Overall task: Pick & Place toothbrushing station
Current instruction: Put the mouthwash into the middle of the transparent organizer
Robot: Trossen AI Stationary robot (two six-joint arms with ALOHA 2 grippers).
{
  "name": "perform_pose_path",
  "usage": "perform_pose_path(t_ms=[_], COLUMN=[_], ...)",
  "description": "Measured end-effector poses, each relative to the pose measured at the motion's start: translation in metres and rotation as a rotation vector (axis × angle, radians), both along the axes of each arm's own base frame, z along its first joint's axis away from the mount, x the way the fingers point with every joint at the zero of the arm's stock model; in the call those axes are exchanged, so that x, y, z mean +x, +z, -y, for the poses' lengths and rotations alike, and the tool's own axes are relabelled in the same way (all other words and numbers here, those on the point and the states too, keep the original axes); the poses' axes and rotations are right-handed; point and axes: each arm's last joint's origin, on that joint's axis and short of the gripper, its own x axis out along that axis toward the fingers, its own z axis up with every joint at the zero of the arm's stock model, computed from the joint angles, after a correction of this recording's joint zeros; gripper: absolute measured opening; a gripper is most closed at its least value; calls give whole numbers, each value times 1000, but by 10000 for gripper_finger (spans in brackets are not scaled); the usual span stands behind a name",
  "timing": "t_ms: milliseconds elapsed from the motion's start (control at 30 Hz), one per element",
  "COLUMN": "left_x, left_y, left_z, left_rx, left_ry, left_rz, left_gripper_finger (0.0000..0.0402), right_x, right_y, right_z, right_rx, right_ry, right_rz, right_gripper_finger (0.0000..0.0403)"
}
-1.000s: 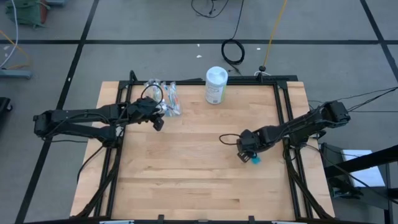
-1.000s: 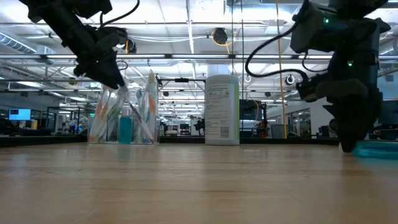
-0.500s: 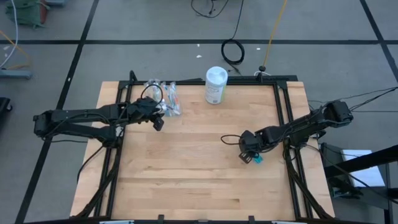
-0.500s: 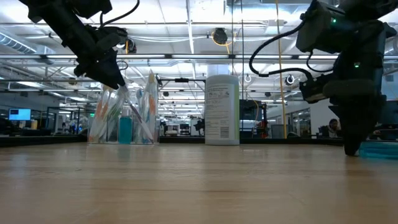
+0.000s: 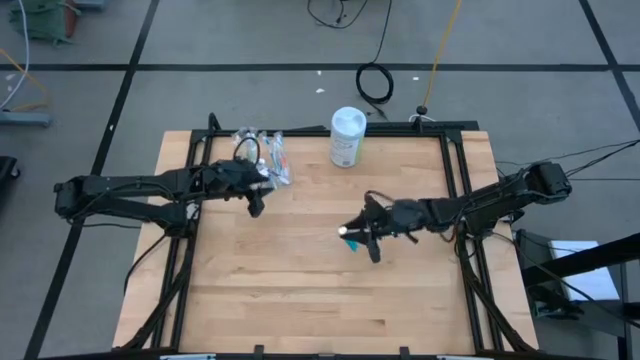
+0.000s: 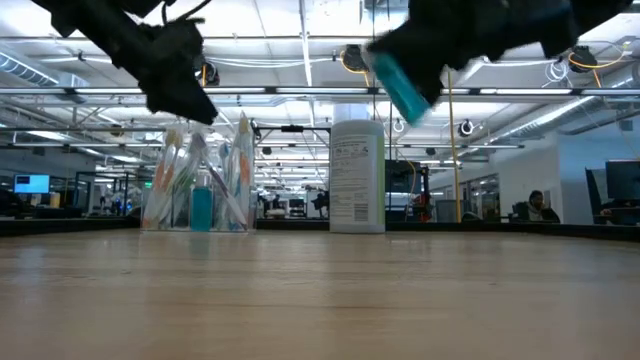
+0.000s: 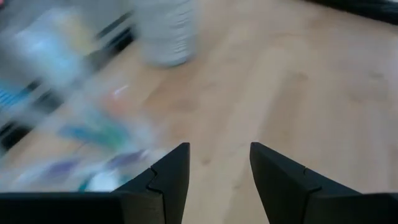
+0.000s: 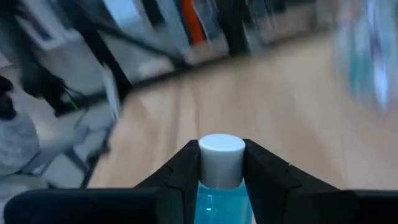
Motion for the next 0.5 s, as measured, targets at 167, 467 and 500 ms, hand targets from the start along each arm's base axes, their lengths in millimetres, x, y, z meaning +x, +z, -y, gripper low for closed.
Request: perform_pose_path(t_ms=[167,467,500], left_x=[12,39,43], left_y=[9,21,21], left_z=[16,30,29], left_rx=[91,217,222], left_ry=[-281,-595,-595], left_rz=[98,337,348], left_gripper_finger=[175,175,175], right_x=[5,40,47], right_y=[19,17,19], right_z=[15,43,44], right_rx=[-197,-141,-137], right_ry=[-1,204,223], right_rz=[230,396,395], right_gripper_finger=[94,93,92])
